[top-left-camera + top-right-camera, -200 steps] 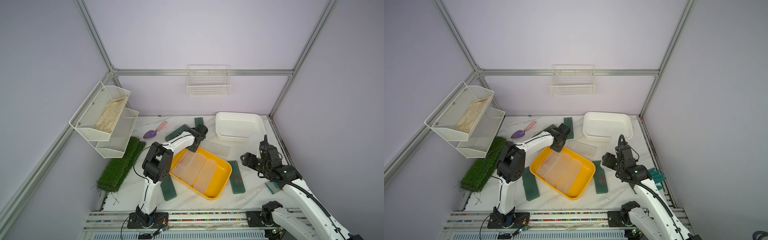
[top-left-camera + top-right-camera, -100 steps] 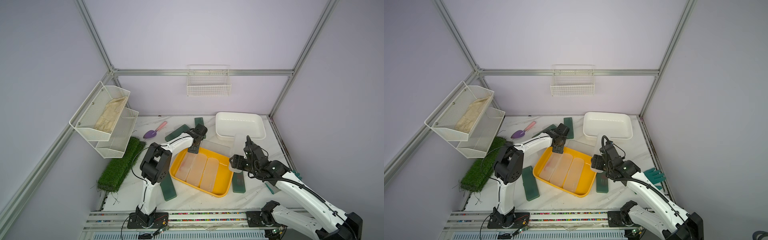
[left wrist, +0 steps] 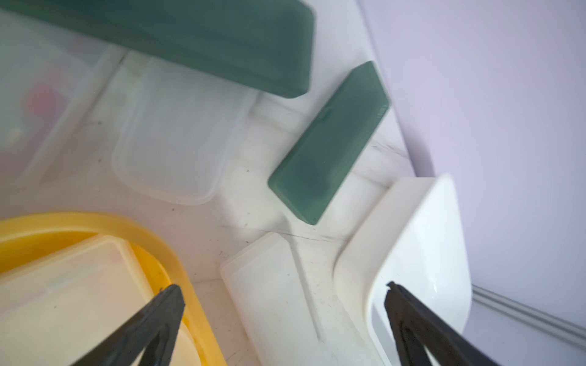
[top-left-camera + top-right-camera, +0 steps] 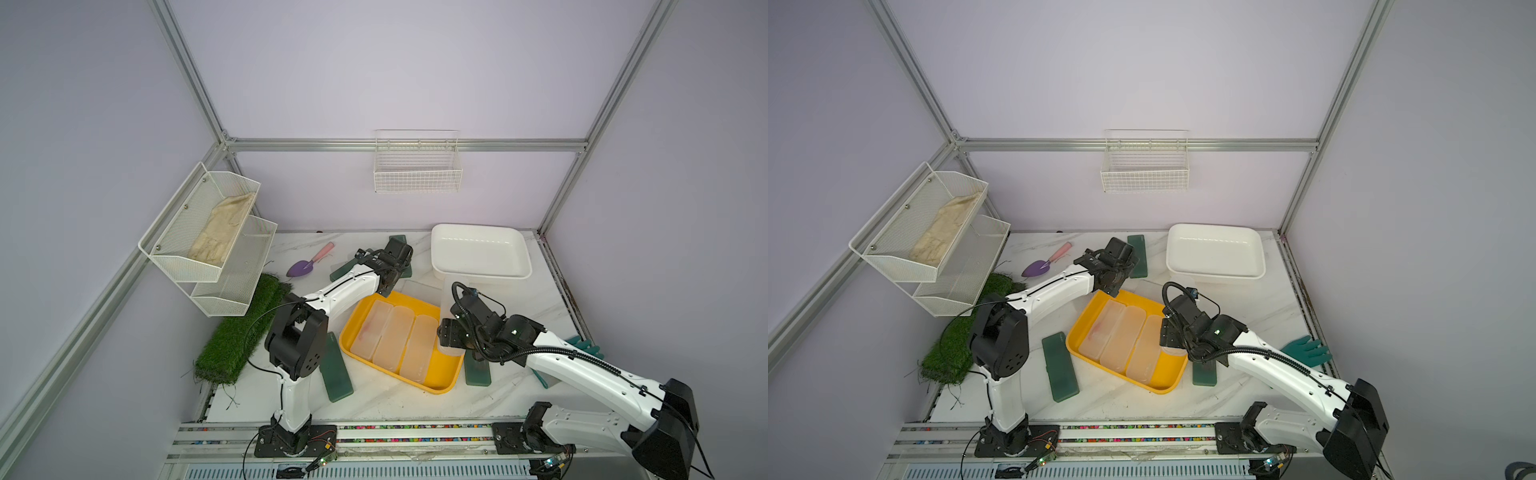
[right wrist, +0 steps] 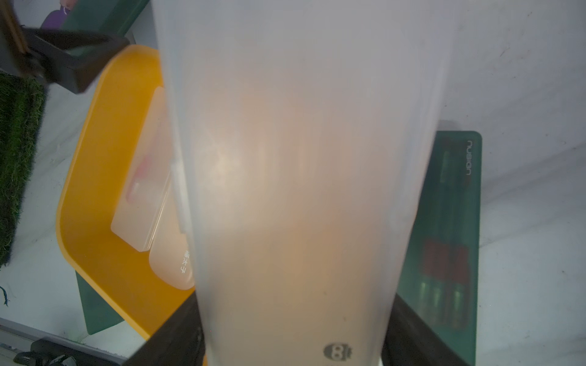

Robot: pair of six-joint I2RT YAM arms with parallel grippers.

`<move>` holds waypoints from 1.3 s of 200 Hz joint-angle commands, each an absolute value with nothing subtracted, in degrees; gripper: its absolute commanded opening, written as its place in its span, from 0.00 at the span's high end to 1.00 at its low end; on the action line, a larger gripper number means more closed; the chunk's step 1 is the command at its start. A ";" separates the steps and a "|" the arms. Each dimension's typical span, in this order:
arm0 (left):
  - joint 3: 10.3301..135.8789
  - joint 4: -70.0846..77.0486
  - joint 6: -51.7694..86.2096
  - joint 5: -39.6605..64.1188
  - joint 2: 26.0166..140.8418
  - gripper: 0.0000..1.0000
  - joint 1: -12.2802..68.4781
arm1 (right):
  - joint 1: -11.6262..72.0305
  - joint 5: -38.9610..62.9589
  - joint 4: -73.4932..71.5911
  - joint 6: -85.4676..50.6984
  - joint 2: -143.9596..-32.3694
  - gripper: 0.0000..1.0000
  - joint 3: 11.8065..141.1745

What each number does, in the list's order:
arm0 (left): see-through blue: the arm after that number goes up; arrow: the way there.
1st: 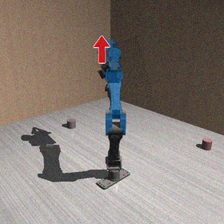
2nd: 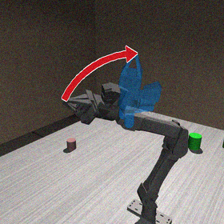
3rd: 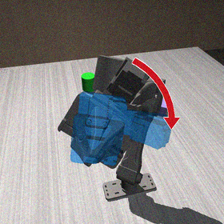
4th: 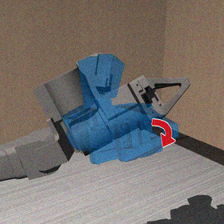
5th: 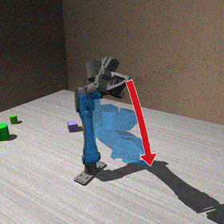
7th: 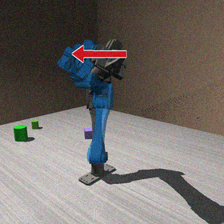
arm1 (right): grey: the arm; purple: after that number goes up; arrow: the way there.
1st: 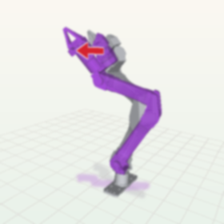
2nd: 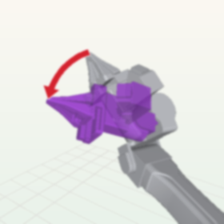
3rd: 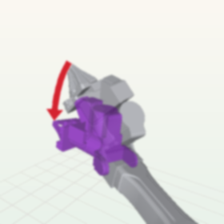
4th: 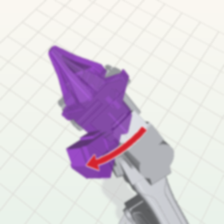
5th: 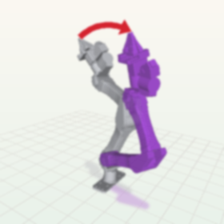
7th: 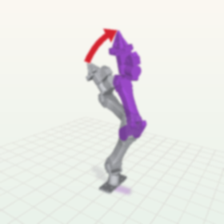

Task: Place the pencil cases by color into the storage box
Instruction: Adjust the storage box at the center of the board, then place the pencil case at the storage box.

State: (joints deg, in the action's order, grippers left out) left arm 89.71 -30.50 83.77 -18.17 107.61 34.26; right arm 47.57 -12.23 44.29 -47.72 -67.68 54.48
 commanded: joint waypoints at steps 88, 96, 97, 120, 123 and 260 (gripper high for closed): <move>65.94 -10.25 43.28 -27.87 76.56 0.00 40.79 | 56.50 -16.70 50.84 -61.14 -74.97 0.44 59.27; 64.75 -10.16 42.26 -27.93 75.30 0.00 41.30 | 56.68 -16.72 51.04 -61.63 -75.10 0.44 59.41; 64.63 -10.05 42.05 -27.85 75.14 0.00 41.35 | 56.68 -16.71 51.05 -61.71 -75.12 0.44 59.46; 61.68 -9.39 37.54 -28.70 71.84 0.00 43.55 | 57.20 -16.86 52.47 -62.78 -75.89 0.44 60.26; 61.25 -9.16 36.94 -28.72 71.45 0.00 43.90 | 57.26 -16.87 52.66 -62.96 -76.01 0.44 60.37; 46.29 -2.75 23.47 -30.36 58.30 0.00 50.48 | 58.01 -15.19 64.39 -66.57 -88.57 0.44 69.86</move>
State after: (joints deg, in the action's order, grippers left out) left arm 49.43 -5.56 26.22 -27.66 62.00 50.30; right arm 57.65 -15.09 58.76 -63.83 -86.15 66.67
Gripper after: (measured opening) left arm 0.998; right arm 0.773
